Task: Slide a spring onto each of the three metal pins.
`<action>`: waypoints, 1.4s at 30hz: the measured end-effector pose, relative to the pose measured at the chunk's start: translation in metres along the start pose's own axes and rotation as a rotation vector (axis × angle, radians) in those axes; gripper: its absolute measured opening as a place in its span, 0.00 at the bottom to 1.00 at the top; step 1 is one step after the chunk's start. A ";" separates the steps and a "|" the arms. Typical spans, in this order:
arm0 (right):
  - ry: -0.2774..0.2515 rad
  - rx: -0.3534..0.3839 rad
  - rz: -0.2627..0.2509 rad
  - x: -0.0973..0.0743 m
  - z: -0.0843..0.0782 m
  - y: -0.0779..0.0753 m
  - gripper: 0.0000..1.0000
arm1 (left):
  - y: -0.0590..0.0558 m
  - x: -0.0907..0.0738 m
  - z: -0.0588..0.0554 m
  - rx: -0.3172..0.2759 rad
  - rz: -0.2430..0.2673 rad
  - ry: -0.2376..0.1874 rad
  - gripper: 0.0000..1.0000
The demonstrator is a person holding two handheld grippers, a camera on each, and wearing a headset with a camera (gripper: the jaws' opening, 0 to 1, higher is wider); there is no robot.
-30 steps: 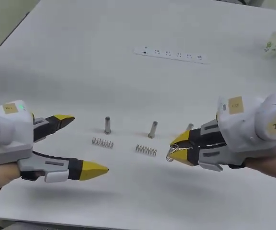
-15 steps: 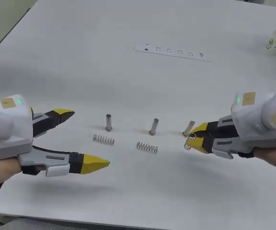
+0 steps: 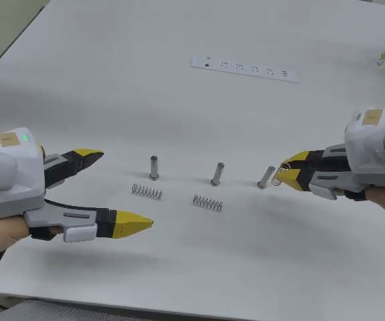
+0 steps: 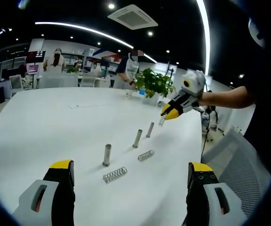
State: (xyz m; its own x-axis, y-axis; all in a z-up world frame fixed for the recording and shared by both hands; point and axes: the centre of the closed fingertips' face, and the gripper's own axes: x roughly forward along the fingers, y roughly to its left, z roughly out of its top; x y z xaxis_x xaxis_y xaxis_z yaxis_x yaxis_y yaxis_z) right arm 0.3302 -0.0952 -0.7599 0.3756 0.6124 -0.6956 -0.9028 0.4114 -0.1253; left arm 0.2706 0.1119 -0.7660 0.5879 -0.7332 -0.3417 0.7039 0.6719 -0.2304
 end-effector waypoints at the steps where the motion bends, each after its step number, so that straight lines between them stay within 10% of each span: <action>1: -0.007 0.004 -0.004 0.000 0.002 -0.002 0.08 | 0.000 0.000 0.000 -0.001 -0.001 0.002 0.98; 20: -0.028 0.055 -0.044 0.008 0.010 -0.027 0.08 | 0.001 -0.003 0.003 -0.012 0.007 -0.008 0.97; 42: 0.032 0.087 -0.011 0.025 -0.010 -0.021 0.08 | 0.003 -0.005 -0.001 -0.024 0.010 -0.003 0.95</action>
State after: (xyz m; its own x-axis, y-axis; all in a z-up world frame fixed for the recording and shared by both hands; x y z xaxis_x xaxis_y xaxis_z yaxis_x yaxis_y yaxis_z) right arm 0.3560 -0.0951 -0.7813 0.3775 0.5863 -0.7168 -0.8766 0.4758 -0.0726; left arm 0.2692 0.1173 -0.7657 0.5960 -0.7266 -0.3418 0.6882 0.6816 -0.2488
